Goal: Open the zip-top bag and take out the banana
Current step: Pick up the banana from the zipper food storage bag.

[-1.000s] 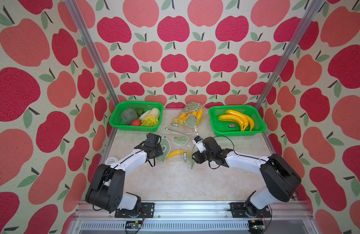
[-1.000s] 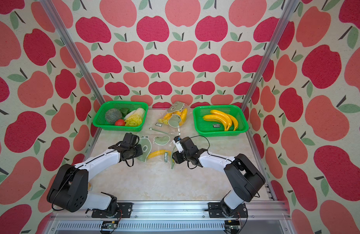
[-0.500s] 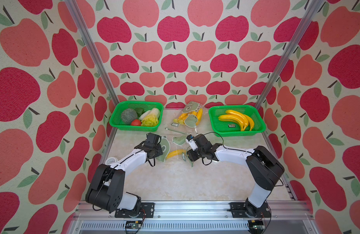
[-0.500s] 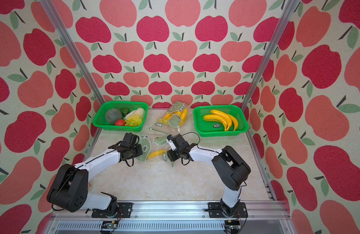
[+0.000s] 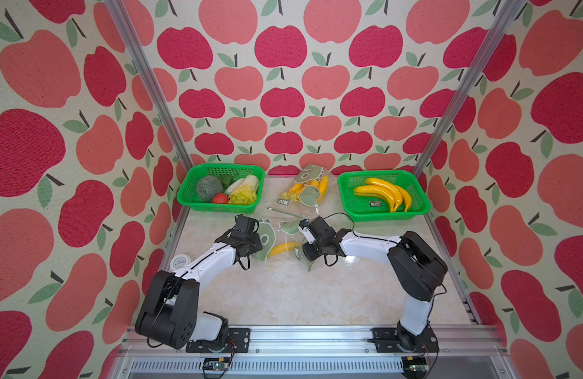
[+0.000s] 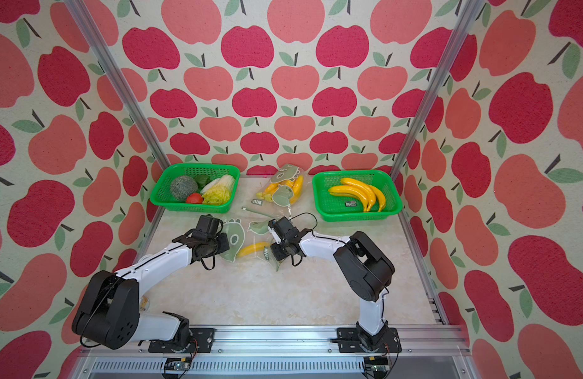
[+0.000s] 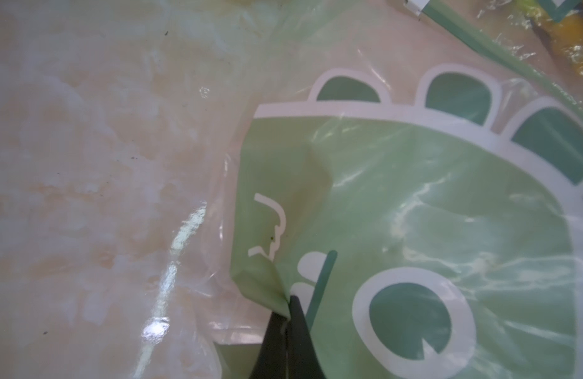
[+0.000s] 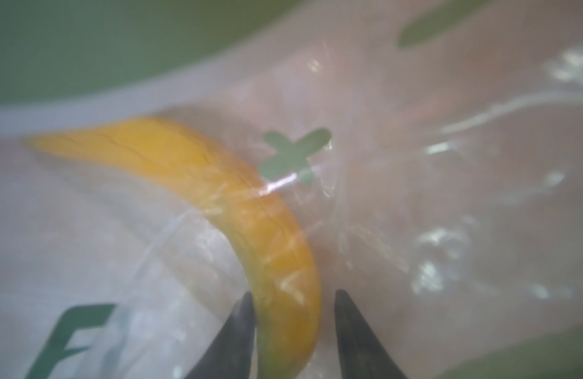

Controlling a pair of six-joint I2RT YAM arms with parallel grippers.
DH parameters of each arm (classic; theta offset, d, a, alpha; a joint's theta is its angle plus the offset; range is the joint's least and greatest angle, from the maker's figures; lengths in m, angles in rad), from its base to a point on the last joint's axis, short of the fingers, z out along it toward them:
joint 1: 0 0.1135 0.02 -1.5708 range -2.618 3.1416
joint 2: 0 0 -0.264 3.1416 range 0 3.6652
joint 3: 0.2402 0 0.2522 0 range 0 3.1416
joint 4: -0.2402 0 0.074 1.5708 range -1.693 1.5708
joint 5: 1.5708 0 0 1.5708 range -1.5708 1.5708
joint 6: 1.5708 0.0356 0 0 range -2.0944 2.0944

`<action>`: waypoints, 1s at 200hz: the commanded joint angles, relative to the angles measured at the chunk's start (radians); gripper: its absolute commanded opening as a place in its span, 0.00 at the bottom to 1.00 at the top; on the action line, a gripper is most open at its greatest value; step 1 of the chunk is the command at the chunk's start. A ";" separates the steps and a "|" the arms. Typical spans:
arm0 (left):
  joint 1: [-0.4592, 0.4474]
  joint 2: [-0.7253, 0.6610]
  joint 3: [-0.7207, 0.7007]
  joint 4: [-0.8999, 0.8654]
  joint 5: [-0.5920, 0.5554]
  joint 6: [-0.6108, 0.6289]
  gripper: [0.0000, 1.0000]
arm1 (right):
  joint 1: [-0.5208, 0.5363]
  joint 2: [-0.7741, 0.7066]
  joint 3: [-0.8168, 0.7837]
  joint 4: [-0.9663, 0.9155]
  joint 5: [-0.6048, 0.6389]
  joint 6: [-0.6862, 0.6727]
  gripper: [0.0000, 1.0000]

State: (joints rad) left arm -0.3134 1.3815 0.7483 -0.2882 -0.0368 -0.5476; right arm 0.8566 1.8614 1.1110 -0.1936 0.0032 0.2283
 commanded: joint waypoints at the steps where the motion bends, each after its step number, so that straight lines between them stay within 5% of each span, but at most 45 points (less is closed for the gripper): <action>1: 0.010 -0.019 -0.018 -0.023 -0.012 0.014 0.00 | 0.007 0.014 0.026 -0.035 0.016 -0.006 0.36; 55: 0.026 -0.026 -0.030 -0.025 -0.015 0.011 0.00 | 0.007 -0.050 -0.033 0.004 0.042 0.009 0.25; 200: 0.113 -0.084 -0.046 -0.066 -0.048 0.009 0.00 | -0.046 -0.318 -0.212 -0.095 0.199 0.127 0.21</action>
State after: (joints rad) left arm -0.2337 1.3354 0.7238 -0.3126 -0.0711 -0.5503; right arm 0.8455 1.6062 0.9436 -0.2398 0.1406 0.3050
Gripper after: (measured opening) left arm 0.046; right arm 0.260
